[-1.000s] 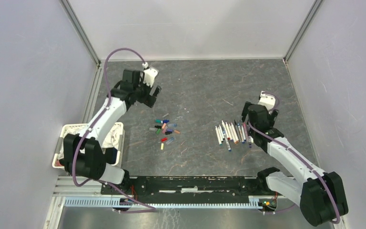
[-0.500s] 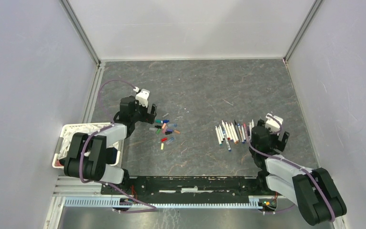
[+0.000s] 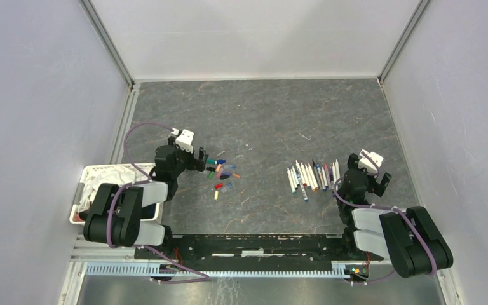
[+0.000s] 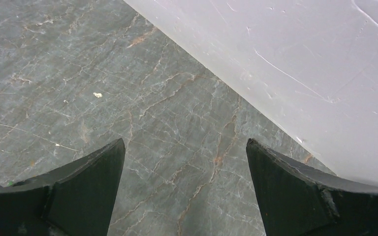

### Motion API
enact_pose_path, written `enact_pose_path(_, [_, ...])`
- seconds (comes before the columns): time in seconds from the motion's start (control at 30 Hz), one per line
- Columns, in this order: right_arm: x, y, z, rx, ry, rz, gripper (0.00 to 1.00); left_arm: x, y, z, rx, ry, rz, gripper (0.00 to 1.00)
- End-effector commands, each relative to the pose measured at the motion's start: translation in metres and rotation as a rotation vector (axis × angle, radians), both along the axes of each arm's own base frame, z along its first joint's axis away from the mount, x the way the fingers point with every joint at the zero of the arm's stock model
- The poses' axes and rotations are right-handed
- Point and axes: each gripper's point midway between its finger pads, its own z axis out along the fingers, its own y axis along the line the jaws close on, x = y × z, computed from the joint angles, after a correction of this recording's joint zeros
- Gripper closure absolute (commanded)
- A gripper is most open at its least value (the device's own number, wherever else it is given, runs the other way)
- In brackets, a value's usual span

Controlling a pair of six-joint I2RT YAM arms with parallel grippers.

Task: Open the pen caps
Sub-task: Reset both arms

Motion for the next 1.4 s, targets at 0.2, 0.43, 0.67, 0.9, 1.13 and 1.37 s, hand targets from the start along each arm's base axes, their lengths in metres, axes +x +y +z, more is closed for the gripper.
enact_pose_path(0.2, [-0.006,0.004,-0.004,0.062,-0.105,0.045,0.02,0.029,0.034,0.038,0.024,-0.185,0.162,0.0])
enact_pose_path(0.43, [0.001,0.013,0.002,0.027,-0.117,0.156,0.02,0.032,0.056,0.035,-0.033,-0.207,0.277,0.0])
enact_pose_path(0.67, [0.006,0.031,0.01,-0.015,-0.139,0.322,0.02,0.027,0.077,0.034,-0.074,-0.27,0.411,0.0])
enact_pose_path(0.9, [0.028,0.063,0.015,-0.114,-0.086,0.537,0.02,0.031,0.082,0.029,-0.066,-0.235,0.438,0.0])
enact_pose_path(1.13, [0.041,0.061,-0.003,-0.039,-0.029,0.561,0.02,0.031,0.08,0.031,-0.069,-0.242,0.43,0.0])
enact_pose_path(1.37, [0.04,0.06,-0.001,-0.044,-0.037,0.556,0.02,0.031,0.08,0.031,-0.07,-0.244,0.43,0.0])
